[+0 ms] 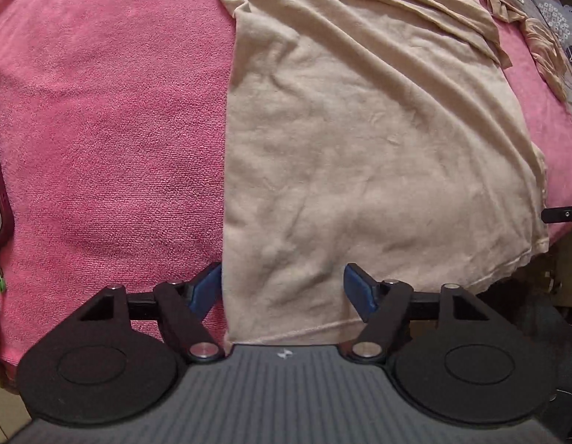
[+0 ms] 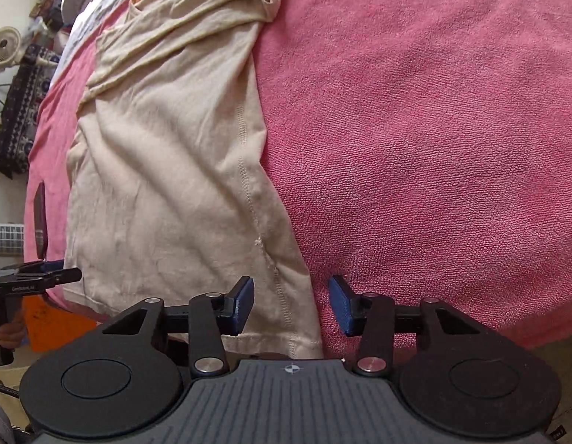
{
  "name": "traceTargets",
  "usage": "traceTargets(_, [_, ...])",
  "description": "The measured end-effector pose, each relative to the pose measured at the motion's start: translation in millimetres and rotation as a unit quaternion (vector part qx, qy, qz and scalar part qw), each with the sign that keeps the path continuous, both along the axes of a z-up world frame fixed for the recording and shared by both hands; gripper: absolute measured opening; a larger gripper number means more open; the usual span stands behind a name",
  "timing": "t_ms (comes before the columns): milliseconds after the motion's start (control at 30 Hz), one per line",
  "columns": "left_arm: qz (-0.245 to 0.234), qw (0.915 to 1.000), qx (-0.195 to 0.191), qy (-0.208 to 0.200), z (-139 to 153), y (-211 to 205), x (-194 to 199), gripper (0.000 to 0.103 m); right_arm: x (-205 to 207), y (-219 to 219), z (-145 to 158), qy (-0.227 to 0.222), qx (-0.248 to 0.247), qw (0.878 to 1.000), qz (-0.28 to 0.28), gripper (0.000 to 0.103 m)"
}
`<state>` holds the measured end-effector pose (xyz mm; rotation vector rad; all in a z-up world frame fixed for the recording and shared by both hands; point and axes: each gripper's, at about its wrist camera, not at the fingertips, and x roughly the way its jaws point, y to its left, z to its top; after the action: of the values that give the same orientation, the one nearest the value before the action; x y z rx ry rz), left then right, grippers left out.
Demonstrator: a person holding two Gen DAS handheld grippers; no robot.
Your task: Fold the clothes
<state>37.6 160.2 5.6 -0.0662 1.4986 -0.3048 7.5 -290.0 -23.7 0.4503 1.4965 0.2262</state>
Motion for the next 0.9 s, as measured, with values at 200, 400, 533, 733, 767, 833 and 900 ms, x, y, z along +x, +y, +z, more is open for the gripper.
traceTargets(200, [0.005,0.9993,0.033,-0.017,9,-12,-4,0.058,3,6,-4,0.024,-0.013,1.000,-0.016,0.007])
traceTargets(400, [0.091,0.9949,-0.044,-0.001,32,12,6,0.002,14,6,-1,0.047,0.059,0.994,-0.085,0.005])
traceTargets(533, [0.096,0.9893,-0.102,-0.041,58,8,22,0.002,27,-13,10,0.017,0.122,0.978,-0.168,0.005])
traceTargets(733, [0.132,0.9722,-0.158,-0.112,72,14,63,0.002,61,-58,27,-0.047,0.177,0.945,-0.270,0.004])
traceTargets(767, [0.124,0.9749,-0.141,-0.119,61,16,70,0.002,68,-61,32,-0.059,0.153,0.951,-0.262,0.004])
traceTargets(833, [0.108,0.9802,-0.109,-0.125,42,21,81,0.002,76,-50,45,-0.086,0.044,0.981,-0.170,0.007])
traceTargets(900, [0.083,0.9889,-0.079,-0.095,27,26,76,0.002,71,-27,50,-0.082,-0.034,0.994,-0.067,0.013])
